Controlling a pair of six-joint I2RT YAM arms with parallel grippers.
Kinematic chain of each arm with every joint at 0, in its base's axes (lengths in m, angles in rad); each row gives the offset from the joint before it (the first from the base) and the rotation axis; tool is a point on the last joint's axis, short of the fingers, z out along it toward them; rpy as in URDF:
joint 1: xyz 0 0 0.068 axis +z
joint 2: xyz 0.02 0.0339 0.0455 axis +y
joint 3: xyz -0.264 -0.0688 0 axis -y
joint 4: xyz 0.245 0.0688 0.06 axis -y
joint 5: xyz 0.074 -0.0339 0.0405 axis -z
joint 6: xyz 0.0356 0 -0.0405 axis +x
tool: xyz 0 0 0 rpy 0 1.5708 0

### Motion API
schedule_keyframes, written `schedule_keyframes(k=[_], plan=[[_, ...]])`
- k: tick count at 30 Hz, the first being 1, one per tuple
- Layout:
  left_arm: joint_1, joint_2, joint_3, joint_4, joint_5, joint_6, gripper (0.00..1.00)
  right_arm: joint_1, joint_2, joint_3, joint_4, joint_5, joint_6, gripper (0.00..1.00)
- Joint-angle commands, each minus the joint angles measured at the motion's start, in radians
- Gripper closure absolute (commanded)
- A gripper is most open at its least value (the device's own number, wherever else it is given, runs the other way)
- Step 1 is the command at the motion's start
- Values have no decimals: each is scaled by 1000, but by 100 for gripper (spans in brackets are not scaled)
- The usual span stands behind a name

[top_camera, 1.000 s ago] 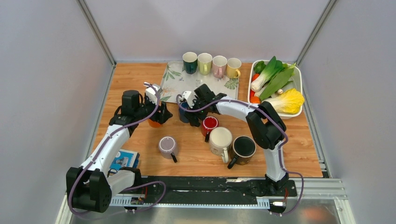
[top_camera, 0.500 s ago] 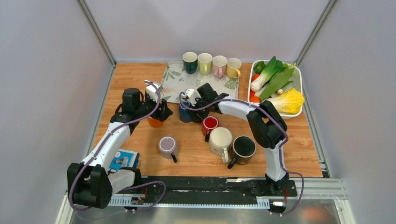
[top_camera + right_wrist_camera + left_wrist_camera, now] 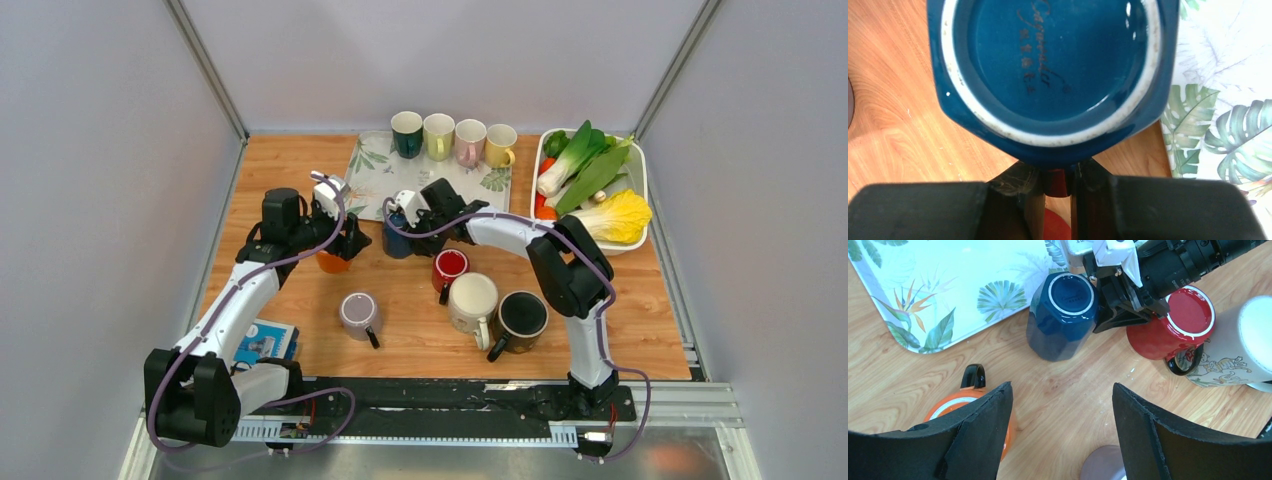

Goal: Turn the mug right side up
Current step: Turn over the cup at the center of the board.

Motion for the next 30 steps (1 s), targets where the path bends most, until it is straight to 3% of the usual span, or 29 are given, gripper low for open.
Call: schedule_keyframes(k=[1, 7, 10, 15, 22, 25, 30], plan=[[7, 1, 43, 17, 29, 87, 20, -24, -26, 48, -11, -27, 21, 100], [-9, -30, 29, 57, -2, 247, 20, -73, -77, 110, -67, -151, 32, 100], [-62, -69, -7, 84, -90, 422, 20, -109, -90, 147, -118, -256, -10, 100], [-205, -149, -144, 291, -199, 755, 17, -190, -93, 199, -162, -503, 12, 100], [-314, -163, -270, 517, -272, 953, 17, -275, -66, 227, -149, -728, 81, 100], [-339, -137, -313, 614, -286, 999, 18, -312, -51, 200, -61, -855, 224, 100], [-365, -64, -366, 901, -343, 1059, 22, -344, -44, 97, 286, -1083, 555, 100]])
